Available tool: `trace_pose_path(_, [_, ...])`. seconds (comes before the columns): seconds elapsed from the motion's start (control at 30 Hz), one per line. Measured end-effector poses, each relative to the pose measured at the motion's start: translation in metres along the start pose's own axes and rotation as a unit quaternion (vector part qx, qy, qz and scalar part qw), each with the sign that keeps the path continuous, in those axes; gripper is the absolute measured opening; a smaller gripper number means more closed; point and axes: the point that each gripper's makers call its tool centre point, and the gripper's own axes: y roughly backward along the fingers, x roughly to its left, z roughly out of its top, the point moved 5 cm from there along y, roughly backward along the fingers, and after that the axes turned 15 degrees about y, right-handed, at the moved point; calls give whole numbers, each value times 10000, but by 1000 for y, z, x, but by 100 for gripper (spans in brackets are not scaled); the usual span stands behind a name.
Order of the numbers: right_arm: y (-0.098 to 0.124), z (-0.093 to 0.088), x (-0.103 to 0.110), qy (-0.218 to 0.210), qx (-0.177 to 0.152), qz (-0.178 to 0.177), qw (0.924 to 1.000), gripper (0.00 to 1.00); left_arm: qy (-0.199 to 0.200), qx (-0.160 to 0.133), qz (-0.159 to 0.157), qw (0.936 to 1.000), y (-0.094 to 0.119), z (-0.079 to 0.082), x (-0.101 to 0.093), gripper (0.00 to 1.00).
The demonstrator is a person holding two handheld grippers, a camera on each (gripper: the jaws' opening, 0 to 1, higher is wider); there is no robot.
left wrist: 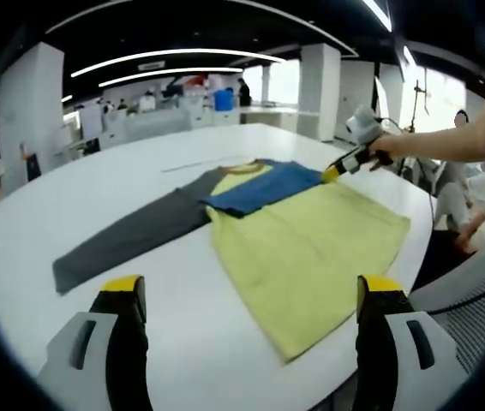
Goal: Fold the garment on the visible template until the final outline fits inside the template.
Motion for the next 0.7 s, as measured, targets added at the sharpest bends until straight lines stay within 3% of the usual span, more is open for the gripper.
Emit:
trace_pose_path(0.3, [4, -15, -5, -32, 262, -209, 9994, 15, 5, -36, -2, 10000, 2, 0, -1, 99])
trace_pose_path(0.4, [6, -20, -9, -76, 373, -323, 9988, 1, -1, -34, 7, 10000, 2, 0, -1, 99])
trace_pose_path(0.47, [7, -20, -9, -244, 309, -370, 9985, 0, -9, -23, 18, 10000, 1, 0, 0, 99])
trace_pose_path(0.7, [7, -21, -12, -188, 320, -312, 9988, 0, -14, -25, 21, 10000, 2, 1, 0, 99])
